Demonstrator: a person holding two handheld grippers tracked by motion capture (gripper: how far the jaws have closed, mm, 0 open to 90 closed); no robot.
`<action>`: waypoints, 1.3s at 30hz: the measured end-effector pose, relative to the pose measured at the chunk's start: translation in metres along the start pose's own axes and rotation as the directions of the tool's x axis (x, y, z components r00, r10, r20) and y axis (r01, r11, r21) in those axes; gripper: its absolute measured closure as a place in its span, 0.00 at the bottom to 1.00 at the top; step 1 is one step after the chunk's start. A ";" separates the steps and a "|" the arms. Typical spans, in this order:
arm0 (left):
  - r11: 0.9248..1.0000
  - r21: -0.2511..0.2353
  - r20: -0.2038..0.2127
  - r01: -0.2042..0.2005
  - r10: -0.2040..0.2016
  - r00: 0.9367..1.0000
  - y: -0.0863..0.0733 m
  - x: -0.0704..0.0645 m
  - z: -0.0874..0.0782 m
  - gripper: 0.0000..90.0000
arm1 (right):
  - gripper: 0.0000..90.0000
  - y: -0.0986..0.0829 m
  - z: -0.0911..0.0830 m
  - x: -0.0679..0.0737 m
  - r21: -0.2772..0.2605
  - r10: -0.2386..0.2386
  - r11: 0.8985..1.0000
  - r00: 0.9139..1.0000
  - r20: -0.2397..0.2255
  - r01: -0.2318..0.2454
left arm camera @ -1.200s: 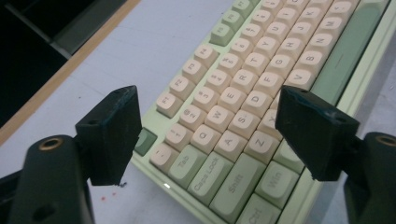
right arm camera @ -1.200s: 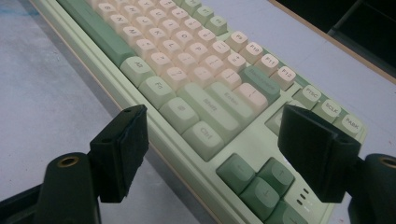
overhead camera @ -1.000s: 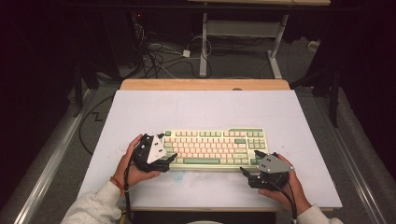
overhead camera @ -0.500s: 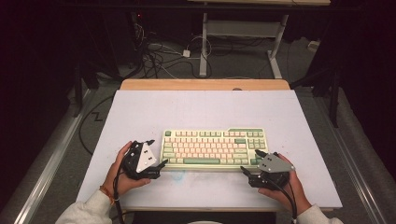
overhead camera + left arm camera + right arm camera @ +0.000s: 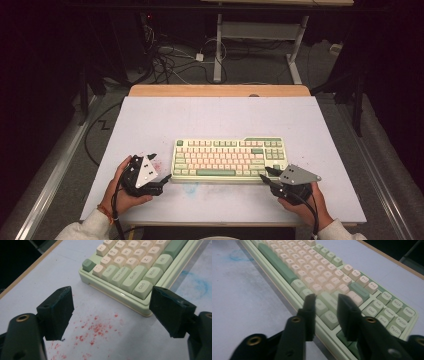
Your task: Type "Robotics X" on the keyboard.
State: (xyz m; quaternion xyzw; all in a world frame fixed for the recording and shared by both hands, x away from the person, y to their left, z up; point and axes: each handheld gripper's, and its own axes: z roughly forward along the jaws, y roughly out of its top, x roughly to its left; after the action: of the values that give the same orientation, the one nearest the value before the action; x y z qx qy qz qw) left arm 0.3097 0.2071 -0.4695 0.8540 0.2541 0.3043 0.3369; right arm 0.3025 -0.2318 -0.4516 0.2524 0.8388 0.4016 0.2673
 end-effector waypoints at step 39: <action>0.999 0.041 0.036 0.001 -0.002 0.999 -0.006 -0.001 0.005 0.21 | 1.00 0.043 0.038 0.005 0.039 -0.073 0.996 0.992 -0.102 0.077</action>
State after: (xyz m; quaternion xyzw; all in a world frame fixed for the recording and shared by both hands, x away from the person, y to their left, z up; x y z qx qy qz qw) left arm 0.3110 0.2082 -0.4771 0.8658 0.2547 0.2835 0.3242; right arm 0.3327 -0.1839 -0.4382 0.2058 0.8685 0.3854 0.2343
